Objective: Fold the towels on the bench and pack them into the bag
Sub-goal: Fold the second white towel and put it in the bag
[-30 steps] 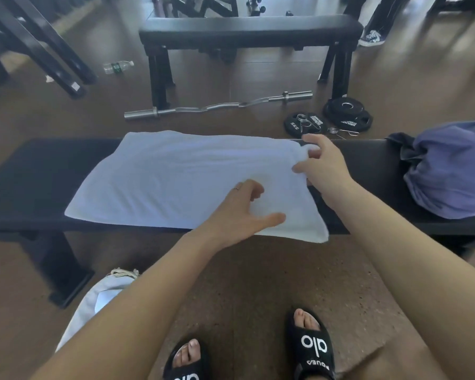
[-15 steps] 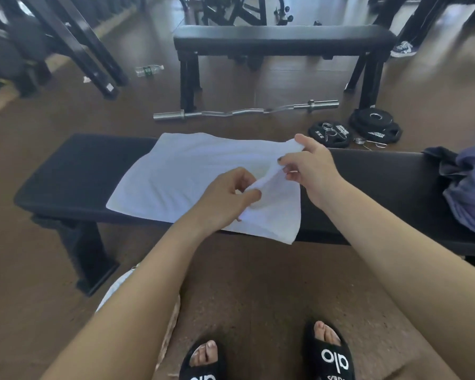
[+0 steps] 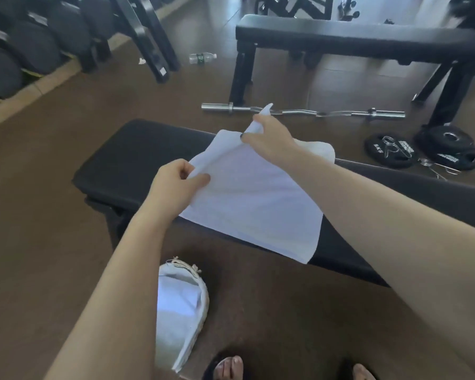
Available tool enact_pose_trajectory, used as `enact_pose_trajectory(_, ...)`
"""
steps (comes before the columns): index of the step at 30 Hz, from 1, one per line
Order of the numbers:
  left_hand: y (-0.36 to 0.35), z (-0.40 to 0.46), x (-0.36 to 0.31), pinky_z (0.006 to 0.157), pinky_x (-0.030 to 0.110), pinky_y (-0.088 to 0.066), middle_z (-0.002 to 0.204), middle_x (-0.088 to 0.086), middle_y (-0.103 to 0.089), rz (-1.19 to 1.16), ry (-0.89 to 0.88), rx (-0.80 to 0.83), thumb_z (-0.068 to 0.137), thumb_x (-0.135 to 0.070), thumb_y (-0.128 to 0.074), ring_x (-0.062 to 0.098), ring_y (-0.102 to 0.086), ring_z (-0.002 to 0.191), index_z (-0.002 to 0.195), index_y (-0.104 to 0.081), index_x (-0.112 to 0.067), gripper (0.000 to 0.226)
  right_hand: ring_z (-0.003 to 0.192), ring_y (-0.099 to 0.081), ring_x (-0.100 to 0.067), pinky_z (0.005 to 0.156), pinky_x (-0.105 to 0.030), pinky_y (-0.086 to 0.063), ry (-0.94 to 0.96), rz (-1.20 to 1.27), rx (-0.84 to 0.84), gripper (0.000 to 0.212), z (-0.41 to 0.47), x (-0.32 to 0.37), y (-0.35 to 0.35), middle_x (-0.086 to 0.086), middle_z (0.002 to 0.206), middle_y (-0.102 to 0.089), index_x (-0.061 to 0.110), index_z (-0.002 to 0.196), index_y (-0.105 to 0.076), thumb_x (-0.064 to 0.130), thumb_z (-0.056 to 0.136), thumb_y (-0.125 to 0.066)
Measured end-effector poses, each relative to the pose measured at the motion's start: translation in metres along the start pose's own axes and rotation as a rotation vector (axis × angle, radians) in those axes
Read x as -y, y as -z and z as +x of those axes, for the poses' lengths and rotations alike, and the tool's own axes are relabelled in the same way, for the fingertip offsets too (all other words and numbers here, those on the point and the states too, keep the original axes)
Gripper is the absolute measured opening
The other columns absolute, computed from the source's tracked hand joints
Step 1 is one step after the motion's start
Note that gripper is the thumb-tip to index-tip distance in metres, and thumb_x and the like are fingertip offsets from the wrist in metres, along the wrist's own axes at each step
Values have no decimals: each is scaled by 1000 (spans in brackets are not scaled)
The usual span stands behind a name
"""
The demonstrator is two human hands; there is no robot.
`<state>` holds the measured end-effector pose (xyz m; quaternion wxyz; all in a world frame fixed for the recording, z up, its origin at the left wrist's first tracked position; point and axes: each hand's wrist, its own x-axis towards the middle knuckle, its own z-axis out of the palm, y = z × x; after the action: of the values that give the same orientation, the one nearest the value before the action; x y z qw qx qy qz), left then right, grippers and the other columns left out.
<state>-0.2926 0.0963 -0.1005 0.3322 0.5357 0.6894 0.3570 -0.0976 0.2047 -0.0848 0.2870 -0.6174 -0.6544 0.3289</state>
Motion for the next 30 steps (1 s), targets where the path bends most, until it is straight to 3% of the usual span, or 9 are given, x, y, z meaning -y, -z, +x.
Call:
enact_pose_trajectory(3,0,8,24,60,34,-38,75,2,-47,89,47,-6,88,-33,-71,19,-42,66,85,-51,-4,35,125,-53,-24,91,-30,-44,42,-166,77,55,19,3,-32,-4,147,-48,10,142,-48,32,92,-56)
enact_pose_trajectory(6,-1,14,37,59,31,-36,73,1,-46,136,61,-6,90,-32,-70,19,-41,65,78,-47,-14,31,136,-45,-23,102,-33,-39,62,-256,101,56,33,0,-49,-1,151,-45,13,146,-44,34,94,-52)
enact_pose_trajectory(11,7,21,41,59,33,-37,69,1,-45,27,80,13,89,-27,-68,20,-42,64,74,-47,-13,30,133,-46,-24,100,-33,-38,172,-303,-91,46,39,-6,-57,-5,153,-44,9,140,-50,31,100,-48)
enact_pose_trajectory(15,14,22,40,55,29,-43,76,6,-50,-83,57,-10,90,-25,-67,20,-47,69,78,-49,-4,30,133,-47,-26,104,-37,-42,296,-250,-234,54,43,0,-65,-6,156,-41,11,145,-47,39,98,-45)
enact_pose_trajectory(17,17,25,47,62,34,-45,78,3,-55,57,39,-81,91,-29,-65,20,-51,72,82,-52,-4,29,139,-41,-31,111,-44,-38,266,-306,-51,58,44,5,-71,-8,159,-36,19,153,-36,44,101,-41)
enact_pose_trajectory(20,14,25,60,79,39,-48,104,0,-51,354,75,-145,93,-33,-61,25,-52,95,90,-59,-17,16,142,-34,-32,116,-46,-28,217,-432,194,57,33,2,-80,1,160,-34,32,159,-19,46,105,-30)
enact_pose_trajectory(22,10,24,64,84,39,-44,113,-1,-39,451,96,-153,95,-32,-58,25,-42,103,97,-60,-18,14,142,-33,-30,116,-43,-25,241,-431,119,55,23,-8,-78,3,159,-36,29,159,-21,41,106,-29)
enact_pose_trajectory(25,7,25,64,80,39,-48,113,4,-45,436,86,-150,95,-30,-56,26,-52,95,96,-58,-17,13,138,-39,-32,114,-41,-29,209,-449,-65,56,9,-29,-61,-7,154,-43,21,158,-26,34,105,-36)
enact_pose_trajectory(30,11,26,68,81,38,-44,111,7,-52,395,122,-144,94,-27,-56,26,-51,96,98,-58,-15,13,128,-43,-35,102,-43,-37,-96,-529,-208,65,-32,-73,-16,-15,140,-47,16,154,-27,35,96,-50)
